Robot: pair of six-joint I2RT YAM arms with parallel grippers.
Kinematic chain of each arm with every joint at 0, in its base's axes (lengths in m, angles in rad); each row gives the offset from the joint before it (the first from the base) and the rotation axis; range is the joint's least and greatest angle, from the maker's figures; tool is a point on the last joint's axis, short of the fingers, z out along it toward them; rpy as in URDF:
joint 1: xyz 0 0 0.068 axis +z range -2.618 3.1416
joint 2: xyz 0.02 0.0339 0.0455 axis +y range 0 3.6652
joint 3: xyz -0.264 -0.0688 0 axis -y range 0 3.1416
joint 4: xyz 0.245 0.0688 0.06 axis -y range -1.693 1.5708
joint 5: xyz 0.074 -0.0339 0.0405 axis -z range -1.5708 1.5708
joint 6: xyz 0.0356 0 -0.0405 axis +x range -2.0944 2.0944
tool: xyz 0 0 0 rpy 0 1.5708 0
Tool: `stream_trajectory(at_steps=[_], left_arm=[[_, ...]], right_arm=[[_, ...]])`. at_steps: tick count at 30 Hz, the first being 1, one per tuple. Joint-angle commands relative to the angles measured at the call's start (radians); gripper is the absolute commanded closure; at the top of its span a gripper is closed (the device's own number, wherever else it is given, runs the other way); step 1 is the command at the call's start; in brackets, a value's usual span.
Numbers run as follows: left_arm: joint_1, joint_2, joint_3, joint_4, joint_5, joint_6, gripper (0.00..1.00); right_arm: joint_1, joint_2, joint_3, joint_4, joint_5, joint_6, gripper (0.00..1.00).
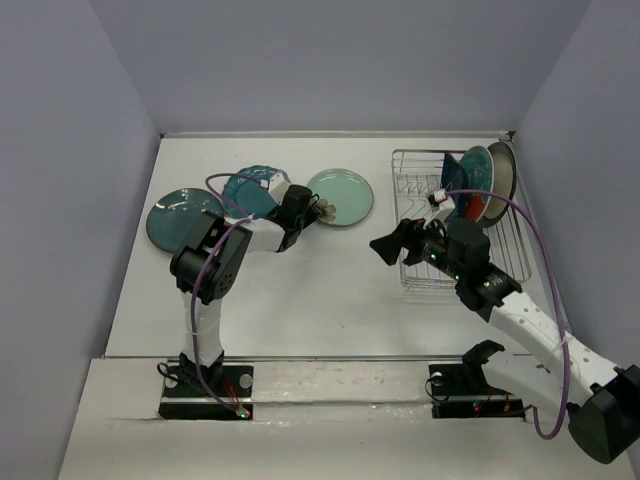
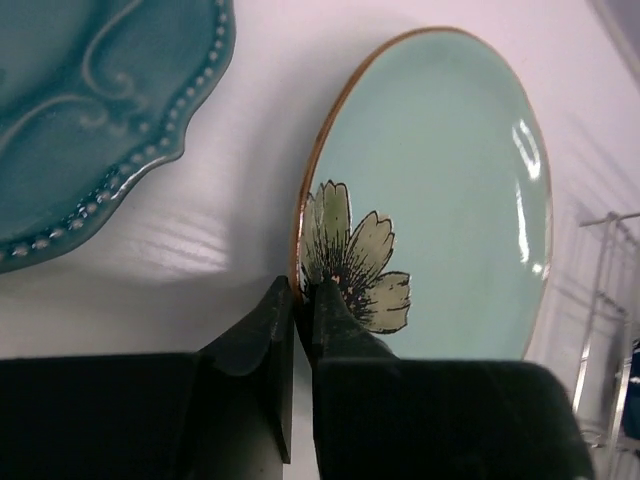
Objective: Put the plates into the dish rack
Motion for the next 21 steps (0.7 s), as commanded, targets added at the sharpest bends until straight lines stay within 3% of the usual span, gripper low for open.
stream_trajectory(at_steps=[1, 11, 21], left_arm=[[-0.010, -0.054, -0.037, 0.084, -0.094, 0.017, 0.94], [-0.020, -0.368, -0.312, 0.319, -0.044, 0.043, 0.94], [-0.008, -0.812, -0.525, 0.316, 0.030, 0.032, 0.94]], right_arm=[[0.008, -0.010, 0.018, 0.046, -0.027, 0.007, 0.16], [0.008, 0.039, 0.051, 0.038, -0.049, 0.026, 0.16], [0.008, 0.265, 0.108, 0.101, -0.093, 0.041, 0.09]])
